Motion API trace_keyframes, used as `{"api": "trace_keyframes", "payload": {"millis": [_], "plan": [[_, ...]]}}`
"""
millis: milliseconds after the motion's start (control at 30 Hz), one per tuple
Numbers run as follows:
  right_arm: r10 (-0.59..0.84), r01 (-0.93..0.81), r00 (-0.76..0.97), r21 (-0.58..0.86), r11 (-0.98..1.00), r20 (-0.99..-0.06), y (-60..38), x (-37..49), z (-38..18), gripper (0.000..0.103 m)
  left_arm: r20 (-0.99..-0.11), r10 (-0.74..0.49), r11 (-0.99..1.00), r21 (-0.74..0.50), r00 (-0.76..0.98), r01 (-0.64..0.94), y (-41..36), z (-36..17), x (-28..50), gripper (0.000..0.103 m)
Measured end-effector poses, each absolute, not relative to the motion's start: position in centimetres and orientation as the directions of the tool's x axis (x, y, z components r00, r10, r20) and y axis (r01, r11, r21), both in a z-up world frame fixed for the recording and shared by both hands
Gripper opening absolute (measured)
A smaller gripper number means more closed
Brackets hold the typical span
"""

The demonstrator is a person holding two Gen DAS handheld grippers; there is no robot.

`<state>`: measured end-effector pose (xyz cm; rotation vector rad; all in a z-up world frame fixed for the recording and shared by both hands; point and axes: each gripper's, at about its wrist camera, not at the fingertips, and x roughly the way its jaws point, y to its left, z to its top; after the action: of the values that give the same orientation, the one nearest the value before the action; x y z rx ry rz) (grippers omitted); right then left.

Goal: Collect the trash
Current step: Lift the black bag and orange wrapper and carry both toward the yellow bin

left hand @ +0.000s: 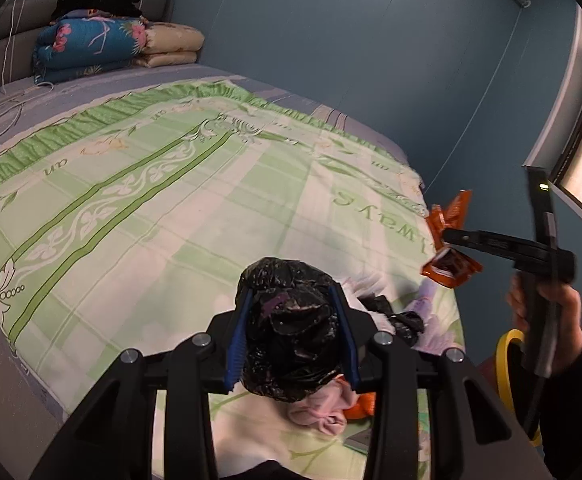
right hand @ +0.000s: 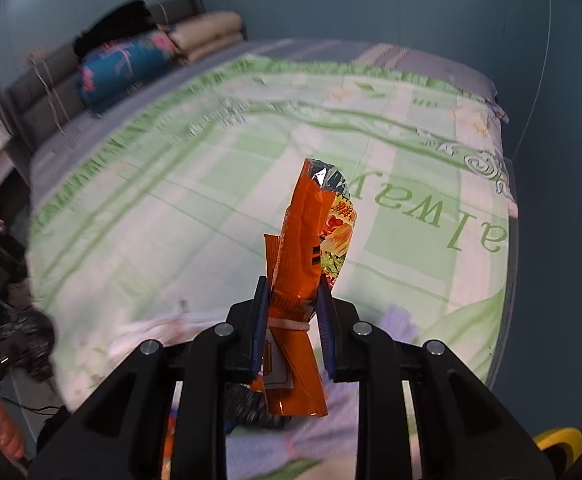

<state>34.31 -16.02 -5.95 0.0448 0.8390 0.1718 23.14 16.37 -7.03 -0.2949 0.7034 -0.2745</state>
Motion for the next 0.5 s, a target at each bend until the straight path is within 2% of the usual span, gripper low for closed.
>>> {"api": "trace_keyframes", "payload": {"millis": [200,500], "plan": [[0.216,-0.166,0.755,0.138,0.976,-0.619,-19.1,25.1,0.0,0.022,-0.551,-0.367,0.921,-0.329,0.749,0.209,13.2,-4.5,21.6,0.036],[0.213,-0.148,0.836,0.165,0.975,-0.506,-24.0,13.6,3.9,0.022,-0.515,-0.429,0.902,-0.282,0.742,0.326,6.2,-0.9,19.2,0.036]]}}
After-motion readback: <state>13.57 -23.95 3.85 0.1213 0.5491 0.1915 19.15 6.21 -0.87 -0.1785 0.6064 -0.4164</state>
